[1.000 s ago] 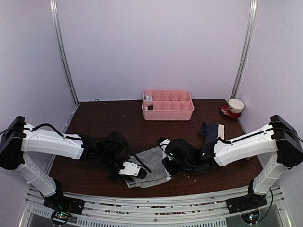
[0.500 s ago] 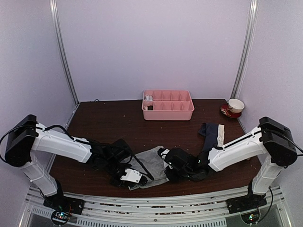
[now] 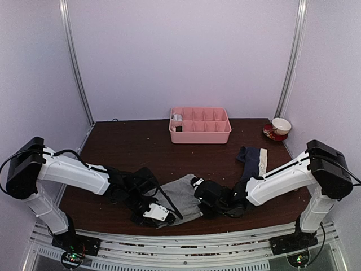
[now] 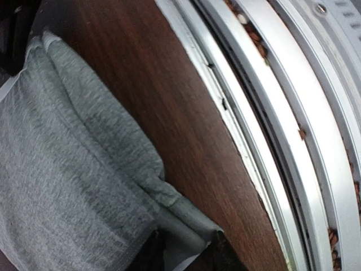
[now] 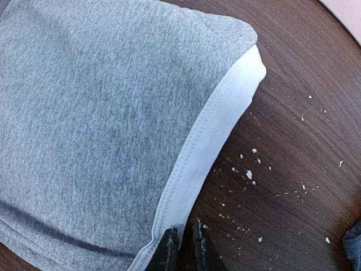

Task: Roll the underwear
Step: Smooth out the underwear at the center of the board, then move the underwear to the center of the board.

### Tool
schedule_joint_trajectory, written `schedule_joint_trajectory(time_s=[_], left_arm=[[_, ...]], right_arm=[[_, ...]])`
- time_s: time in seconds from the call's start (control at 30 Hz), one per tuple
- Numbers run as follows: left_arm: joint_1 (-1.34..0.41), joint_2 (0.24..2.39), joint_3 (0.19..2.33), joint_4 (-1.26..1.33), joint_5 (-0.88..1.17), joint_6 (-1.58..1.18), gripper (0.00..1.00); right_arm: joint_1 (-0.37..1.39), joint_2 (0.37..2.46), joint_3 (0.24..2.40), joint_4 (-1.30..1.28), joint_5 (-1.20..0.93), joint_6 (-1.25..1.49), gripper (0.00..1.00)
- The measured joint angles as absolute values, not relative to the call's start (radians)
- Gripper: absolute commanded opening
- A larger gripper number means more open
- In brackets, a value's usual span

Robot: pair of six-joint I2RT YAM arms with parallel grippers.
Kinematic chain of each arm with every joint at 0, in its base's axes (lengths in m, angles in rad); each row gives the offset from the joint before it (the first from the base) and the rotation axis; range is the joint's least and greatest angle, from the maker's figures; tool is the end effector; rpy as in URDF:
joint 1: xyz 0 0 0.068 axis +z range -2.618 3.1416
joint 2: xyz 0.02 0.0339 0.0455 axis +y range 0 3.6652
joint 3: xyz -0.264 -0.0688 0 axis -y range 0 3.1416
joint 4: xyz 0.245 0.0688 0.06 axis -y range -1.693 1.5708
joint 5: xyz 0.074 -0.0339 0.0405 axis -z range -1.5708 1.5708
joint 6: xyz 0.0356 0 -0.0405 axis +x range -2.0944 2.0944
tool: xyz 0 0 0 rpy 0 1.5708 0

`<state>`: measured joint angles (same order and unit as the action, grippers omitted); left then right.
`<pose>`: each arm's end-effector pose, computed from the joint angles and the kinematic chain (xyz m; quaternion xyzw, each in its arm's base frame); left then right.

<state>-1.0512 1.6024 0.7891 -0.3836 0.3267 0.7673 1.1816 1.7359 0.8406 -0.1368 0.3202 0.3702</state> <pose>0.1289 -0.2484 0.1403 0.7835 0.5717 -0.1841 0.1589 0.1313 0.2906 0.1277 -0.3366 0.8911 0.0743 0.2951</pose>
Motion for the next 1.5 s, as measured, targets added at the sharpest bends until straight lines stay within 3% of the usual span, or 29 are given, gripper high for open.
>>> schedule_joint_trajectory(time_s=[0.17, 0.33, 0.5, 0.7, 0.9, 1.5], left_arm=[[-1.055, 1.582, 0.829, -0.434, 0.335, 0.773, 0.7], [-1.055, 1.485, 0.892, -0.447, 0.333, 0.772, 0.96], [-1.022, 1.345, 0.894, -0.424, 0.327, 0.76, 0.98], [-0.874, 1.228, 0.815, -0.288, 0.287, 0.704, 0.98], [-0.76, 1.189, 0.684, -0.055, 0.177, 0.619, 0.98], [-0.734, 1.171, 0.582, 0.188, 0.06, 0.543, 0.98]], right_arm=[[1.182, 1.736, 0.888, -0.2, 0.353, 0.355, 0.33], [1.182, 1.704, 0.923, -0.244, 0.398, 0.341, 0.74], [1.18, 1.631, 0.923, -0.264, 0.447, 0.326, 0.99], [1.132, 1.626, 0.972, -0.266, 0.491, 0.295, 1.0], [1.06, 1.76, 1.111, -0.255, 0.525, 0.245, 1.0], [0.951, 2.178, 1.495, -0.271, 0.464, 0.11, 1.0]])
